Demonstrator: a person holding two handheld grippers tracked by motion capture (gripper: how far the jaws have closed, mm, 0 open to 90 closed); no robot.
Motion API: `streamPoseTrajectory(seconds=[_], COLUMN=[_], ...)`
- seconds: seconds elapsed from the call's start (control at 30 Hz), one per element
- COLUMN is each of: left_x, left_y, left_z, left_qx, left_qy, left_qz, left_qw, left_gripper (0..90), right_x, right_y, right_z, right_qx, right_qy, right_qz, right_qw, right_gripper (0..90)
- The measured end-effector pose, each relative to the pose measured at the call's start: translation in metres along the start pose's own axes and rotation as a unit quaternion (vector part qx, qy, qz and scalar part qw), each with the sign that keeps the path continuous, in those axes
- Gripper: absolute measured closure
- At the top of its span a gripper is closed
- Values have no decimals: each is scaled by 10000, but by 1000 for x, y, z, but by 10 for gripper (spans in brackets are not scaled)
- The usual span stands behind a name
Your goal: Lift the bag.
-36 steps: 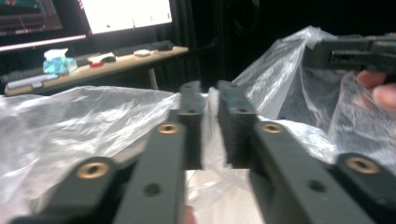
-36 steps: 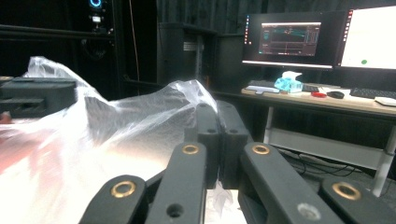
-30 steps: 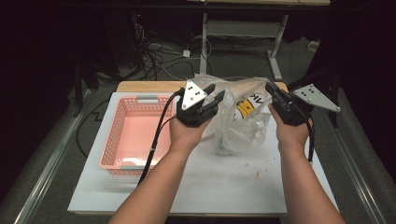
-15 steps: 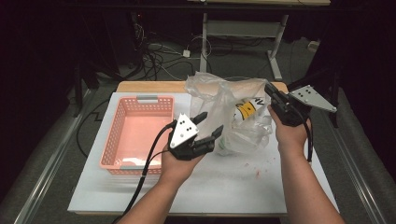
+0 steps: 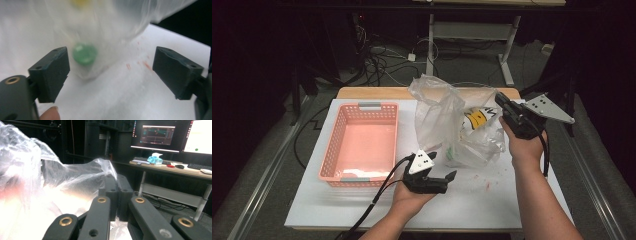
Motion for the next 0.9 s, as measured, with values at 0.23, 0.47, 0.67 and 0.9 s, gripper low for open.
streamPoseTrajectory(seconds=[0.23, 0.47, 0.67, 0.9], left_x=[-2, -11, -14, -15], left_y=[-2, -4, -1, -1], left_z=[-27, -49, -55, -57], left_qx=[83, 219, 176, 175], left_qy=[310, 159, 55, 55], left_qz=[-33, -3, 76, 101], left_qw=[9995, 9996, 9998, 9998], left_gripper=[0, 0, 0, 0], right_x=[-2, -6, -19, -47], right_y=[3, 8, 9, 9], right_z=[-3, 0, 8, 14], right_qx=[-20, -95, -166, -200], right_qy=[53, 64, 31, -78], right_qz=[76, 194, 269, 304], right_qw=[10000, 9997, 9995, 9993], right_gripper=[900, 874, 776, 645])
Point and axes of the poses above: each handheld gripper's, and its own axes: x roughly forward along the jaws, z roughly out of its top, y roughly to its left, the point moved 7 cm from there along x, roughly forward along the jaws, and after that the axes turned 4 degrees about z, right-handed, at the moved point
